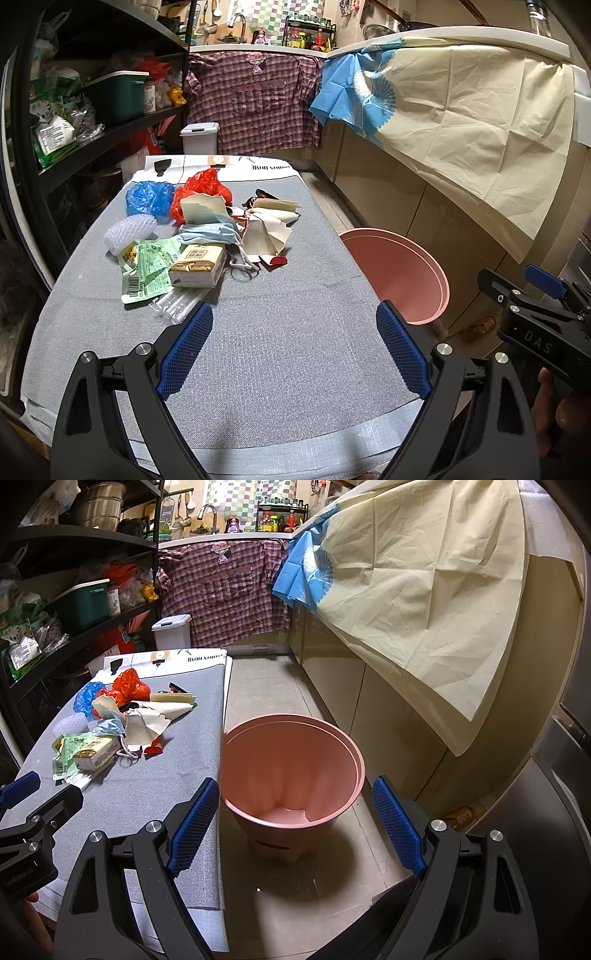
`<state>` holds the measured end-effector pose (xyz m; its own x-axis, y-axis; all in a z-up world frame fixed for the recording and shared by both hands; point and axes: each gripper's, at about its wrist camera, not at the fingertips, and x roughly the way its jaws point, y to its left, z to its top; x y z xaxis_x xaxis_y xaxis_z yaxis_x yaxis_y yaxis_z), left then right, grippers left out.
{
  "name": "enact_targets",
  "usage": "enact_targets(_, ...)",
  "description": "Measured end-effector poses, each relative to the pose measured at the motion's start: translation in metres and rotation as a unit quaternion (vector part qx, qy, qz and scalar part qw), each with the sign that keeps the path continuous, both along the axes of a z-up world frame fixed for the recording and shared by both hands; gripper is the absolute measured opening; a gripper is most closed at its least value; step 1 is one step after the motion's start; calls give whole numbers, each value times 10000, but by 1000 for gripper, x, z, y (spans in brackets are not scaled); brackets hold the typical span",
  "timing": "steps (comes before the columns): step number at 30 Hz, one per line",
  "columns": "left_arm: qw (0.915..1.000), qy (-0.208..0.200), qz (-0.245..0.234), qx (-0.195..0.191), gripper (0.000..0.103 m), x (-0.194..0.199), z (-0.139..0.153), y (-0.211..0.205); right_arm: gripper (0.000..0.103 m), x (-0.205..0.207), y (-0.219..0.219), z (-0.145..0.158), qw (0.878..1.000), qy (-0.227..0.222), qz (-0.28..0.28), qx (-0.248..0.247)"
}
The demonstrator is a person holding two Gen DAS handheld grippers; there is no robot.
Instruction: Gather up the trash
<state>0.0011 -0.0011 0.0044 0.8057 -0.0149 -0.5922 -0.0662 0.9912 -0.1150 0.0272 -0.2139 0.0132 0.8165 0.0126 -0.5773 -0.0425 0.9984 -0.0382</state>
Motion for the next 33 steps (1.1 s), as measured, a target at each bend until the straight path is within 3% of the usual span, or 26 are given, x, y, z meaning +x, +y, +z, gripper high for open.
enact_targets(16,9999,-132,-41,56,85,-5,10,-7,84,0,-3,1,10000,25,-7,2)
enact_targets(25,9998,-154,145,27,63,-5,9,2,82,5,-2,0,10000,74,54,25)
enact_targets(29,9994,-156,317,1,55,-2,8,11,72,9,4,0,9998,57,144,100)
enact_targets(33,9984,-175,536,90,54,2,5,20,64,17,12,-3,9989,107,305,326)
